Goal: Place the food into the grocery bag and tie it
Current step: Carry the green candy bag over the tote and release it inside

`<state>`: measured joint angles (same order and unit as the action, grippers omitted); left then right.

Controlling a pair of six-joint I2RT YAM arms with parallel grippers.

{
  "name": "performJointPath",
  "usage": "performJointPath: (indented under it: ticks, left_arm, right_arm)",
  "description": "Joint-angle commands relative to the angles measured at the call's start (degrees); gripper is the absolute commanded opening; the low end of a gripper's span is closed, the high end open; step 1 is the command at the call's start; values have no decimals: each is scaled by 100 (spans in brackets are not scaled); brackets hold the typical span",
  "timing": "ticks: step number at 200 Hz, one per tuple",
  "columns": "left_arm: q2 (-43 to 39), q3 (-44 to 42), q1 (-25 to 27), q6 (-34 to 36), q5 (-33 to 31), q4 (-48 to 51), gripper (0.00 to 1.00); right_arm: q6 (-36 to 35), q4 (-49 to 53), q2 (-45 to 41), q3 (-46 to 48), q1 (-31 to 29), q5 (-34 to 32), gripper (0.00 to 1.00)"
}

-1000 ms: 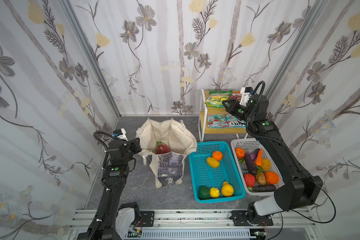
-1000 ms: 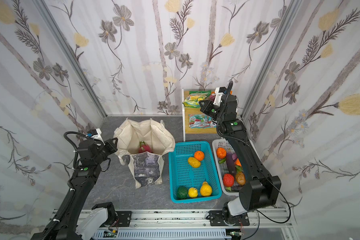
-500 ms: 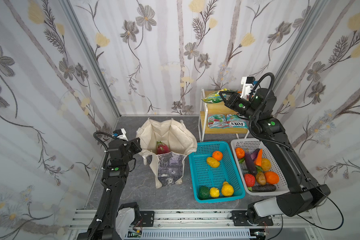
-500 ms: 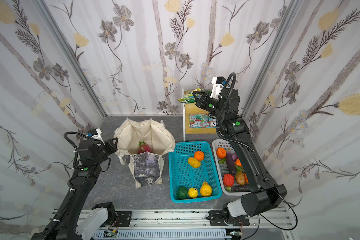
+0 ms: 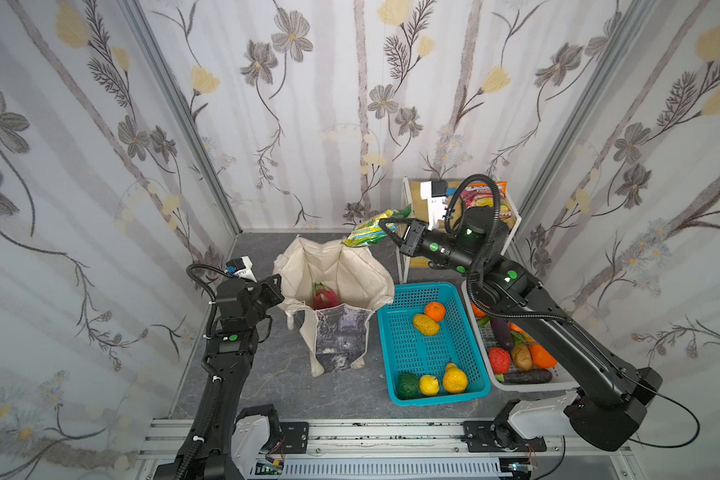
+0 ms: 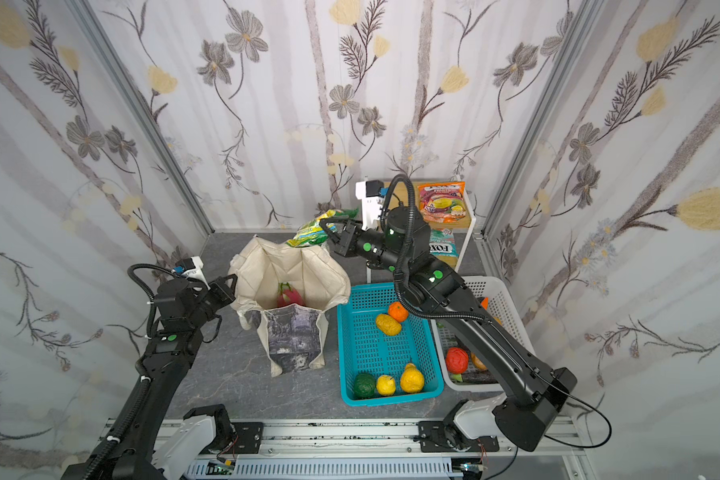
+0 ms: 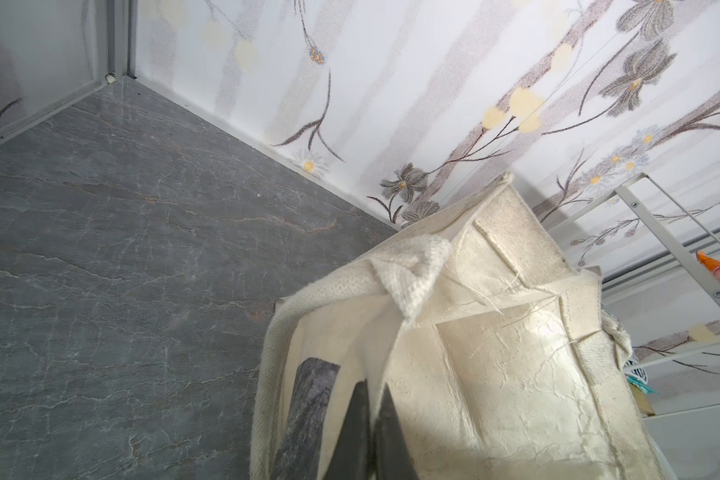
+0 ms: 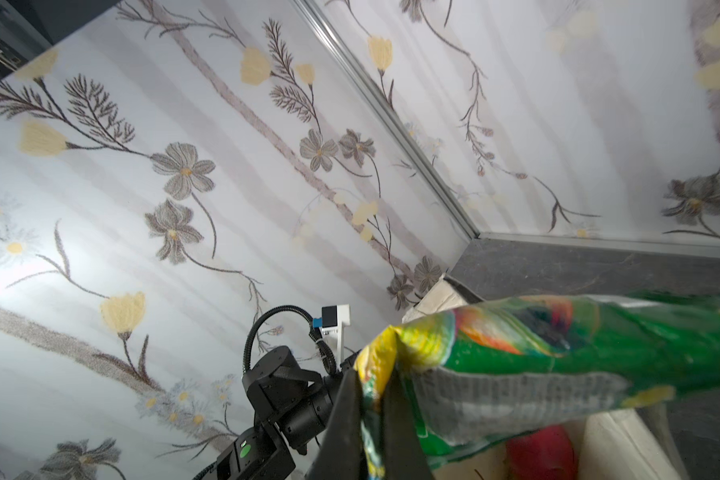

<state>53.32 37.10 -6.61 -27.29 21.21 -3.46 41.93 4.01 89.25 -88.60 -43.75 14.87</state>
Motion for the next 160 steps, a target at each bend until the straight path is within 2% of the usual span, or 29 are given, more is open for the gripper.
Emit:
performJointPath:
  ticks: [1,25,56,109,129,160]
  left_arm:
    - [38,-20,-14,-105,82,-284,0]
    - [30,-19,-12,-123,124,-313,0]
    - [38,-36,-4,-136,185,-339,0]
    - [55,-37,-9,-144,245,-357,0]
    - [40,-45,-7,-154,250,-362,0]
    - [29,-52,-9,-167,237,-365,0]
  right_arm:
    - [297,-908,389,224,-287,-162,0]
    - [430,-1178,920,229,-736,-4,0]
    - [755,-2092,1709,300,-828,426,0]
    - [388,-1472,3365,-948,-682,47,0]
    - [73,-1263,3593,-1022,-644,-499,0]
    - [-523,-221,3821,-1159,-695,-1589,0]
